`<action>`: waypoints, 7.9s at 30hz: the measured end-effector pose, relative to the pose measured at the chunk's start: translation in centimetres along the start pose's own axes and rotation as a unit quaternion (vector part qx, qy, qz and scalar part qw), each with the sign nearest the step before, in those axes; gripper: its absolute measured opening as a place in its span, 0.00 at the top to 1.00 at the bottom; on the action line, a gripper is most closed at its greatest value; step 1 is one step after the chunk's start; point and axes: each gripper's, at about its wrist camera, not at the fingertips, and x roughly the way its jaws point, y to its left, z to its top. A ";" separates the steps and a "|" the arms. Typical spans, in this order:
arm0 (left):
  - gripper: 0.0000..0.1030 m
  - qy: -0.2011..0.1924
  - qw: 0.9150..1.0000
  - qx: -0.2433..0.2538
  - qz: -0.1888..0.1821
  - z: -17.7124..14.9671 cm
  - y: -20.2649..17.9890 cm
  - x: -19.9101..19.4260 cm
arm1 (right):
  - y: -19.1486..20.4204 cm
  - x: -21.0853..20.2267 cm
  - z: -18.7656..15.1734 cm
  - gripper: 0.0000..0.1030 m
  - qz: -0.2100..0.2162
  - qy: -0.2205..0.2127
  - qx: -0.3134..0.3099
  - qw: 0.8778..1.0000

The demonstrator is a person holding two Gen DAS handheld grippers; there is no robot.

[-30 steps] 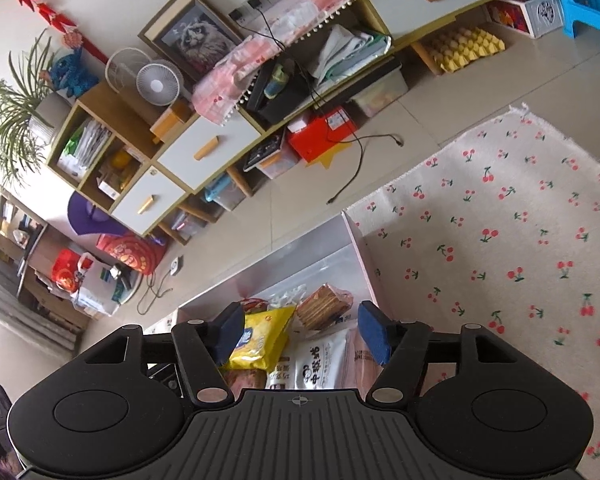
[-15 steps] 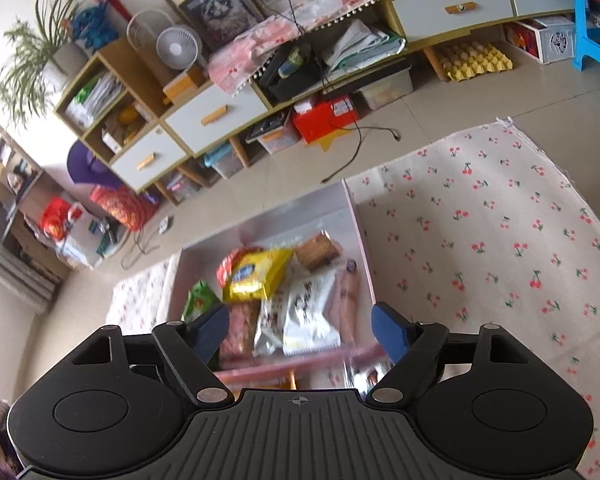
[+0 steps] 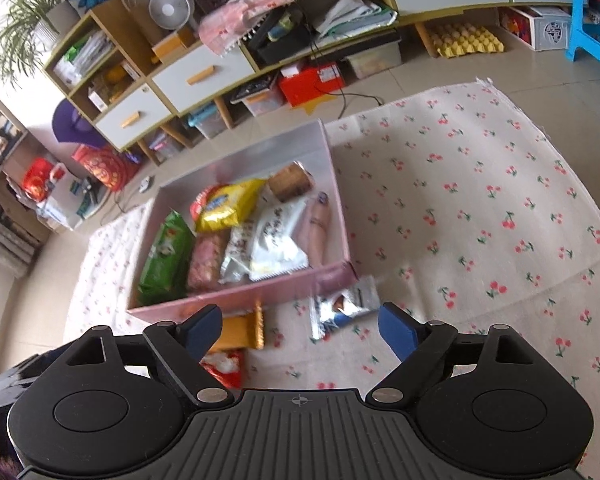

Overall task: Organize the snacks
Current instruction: 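Withdraw both open grippers from the box toward the remaining snacks, then grasp the red snack bag with the left gripper while the right gripper grasps the silver-blue packet, then carry the red bag and silver-blue packet up toward the pink box with both grippers, then lower the red bag into the box and open the left gripper while the right gripper releases the packet, then withdraw both open grippers from the box toward the loose snacks, then grasp the clear-wrapped white bun with the left gripper while the right gripper grasps the orange-white packet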

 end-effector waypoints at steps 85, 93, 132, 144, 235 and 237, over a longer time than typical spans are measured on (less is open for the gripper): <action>0.65 0.093 0.988 0.003 -0.124 -1.1 -1.2 1.8 | -1.6 3.9 -0.1 0.83 -0.015 0.060 0.018 0.998; 0.65 0.064 0.990 -0.007 -0.129 -0.4 -0.9 0.8 | -1.2 2.7 -0.1 0.83 -0.002 0.055 0.042 0.998; 0.65 -0.016 0.998 -0.054 0.010 2.5 2.1 5.1 | 2.5 5.4 1.9 0.82 0.021 -0.019 0.011 1.000; 0.59 -0.037 0.999 -0.003 0.026 2.1 1.3 4.8 | 3.2 5.7 1.9 0.77 0.040 -0.032 0.010 0.999; 0.05 0.088 0.988 0.127 -0.019 -10.1 -4.0 0.2 | 1.1 -0.9 -13.5 0.16 -0.020 0.104 -0.496 0.862; 0.06 0.087 0.988 0.124 -0.016 -10.0 -4.0 0.2 | 1.2 -0.6 -13.2 0.16 -0.025 0.095 -0.491 0.866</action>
